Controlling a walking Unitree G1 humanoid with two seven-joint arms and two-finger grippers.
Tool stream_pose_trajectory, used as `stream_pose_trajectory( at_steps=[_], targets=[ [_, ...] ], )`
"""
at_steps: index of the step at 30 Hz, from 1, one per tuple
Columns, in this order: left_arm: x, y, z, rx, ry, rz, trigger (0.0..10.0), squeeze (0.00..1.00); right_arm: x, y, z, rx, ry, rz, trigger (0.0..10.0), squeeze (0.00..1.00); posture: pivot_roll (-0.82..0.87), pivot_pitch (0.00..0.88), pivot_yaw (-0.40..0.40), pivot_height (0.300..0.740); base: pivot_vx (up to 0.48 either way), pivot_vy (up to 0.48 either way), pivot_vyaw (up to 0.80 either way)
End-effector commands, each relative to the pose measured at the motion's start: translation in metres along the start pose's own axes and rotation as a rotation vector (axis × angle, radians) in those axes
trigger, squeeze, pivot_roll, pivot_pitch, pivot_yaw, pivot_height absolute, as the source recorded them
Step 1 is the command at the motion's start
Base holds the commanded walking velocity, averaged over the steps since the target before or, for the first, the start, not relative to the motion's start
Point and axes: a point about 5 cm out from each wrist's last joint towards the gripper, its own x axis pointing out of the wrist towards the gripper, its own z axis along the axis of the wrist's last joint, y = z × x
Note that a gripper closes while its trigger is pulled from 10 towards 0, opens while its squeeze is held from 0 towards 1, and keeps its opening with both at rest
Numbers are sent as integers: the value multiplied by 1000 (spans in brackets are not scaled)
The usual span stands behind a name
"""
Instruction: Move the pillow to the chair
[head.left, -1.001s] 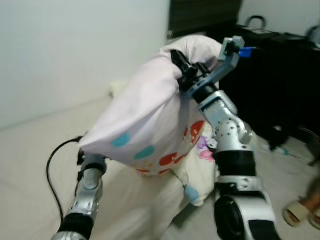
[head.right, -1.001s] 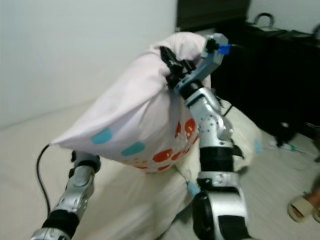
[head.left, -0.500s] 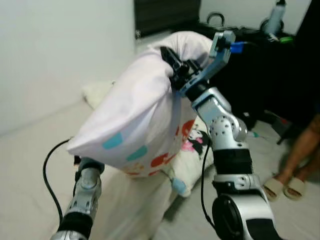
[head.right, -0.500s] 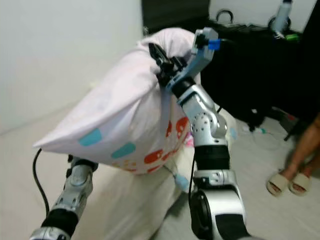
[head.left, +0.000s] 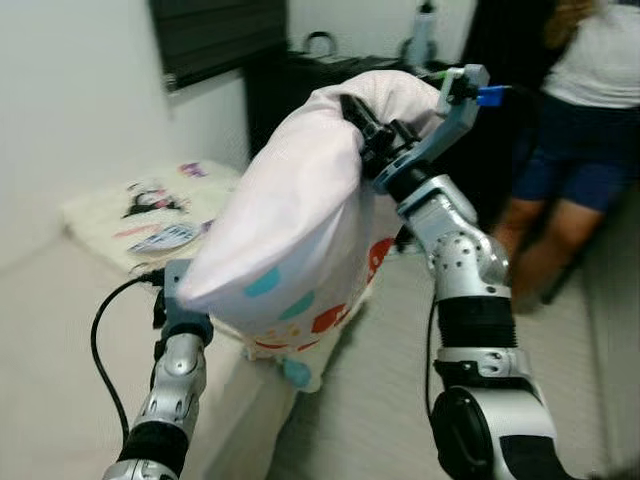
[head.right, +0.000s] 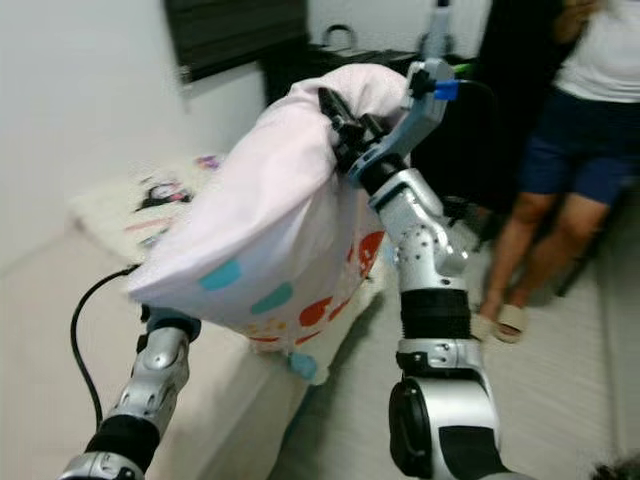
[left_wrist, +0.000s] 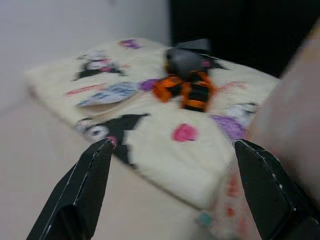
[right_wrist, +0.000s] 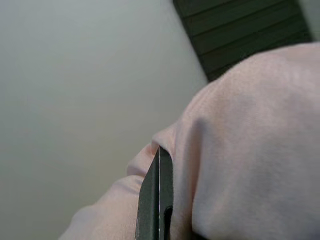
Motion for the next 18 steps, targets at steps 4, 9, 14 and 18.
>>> stream_pose_trajectory(
  at_steps=[4,9,14,18],
  targets=[
    [-2,2,-4,8,15,2,10000,0,6,8,18,-35,-80,35,0,0,-79,0,-14,740,0,0,-800],
    [-2,3,-4,8,14,0,10000,0,5,6,19,-41,-80,23,0,0,-76,0,-15,740,0,0,-800],
    [-1,4,-2,9,6,2,10000,0,6,4,20,-42,-84,13,0,0,-74,0,-14,740,0,0,-800],
    [0,6,-1,10,3,6,10000,0,5,3,19,-43,-82,4,0,0,-73,0,-14,740,0,0,-800]
  ],
)
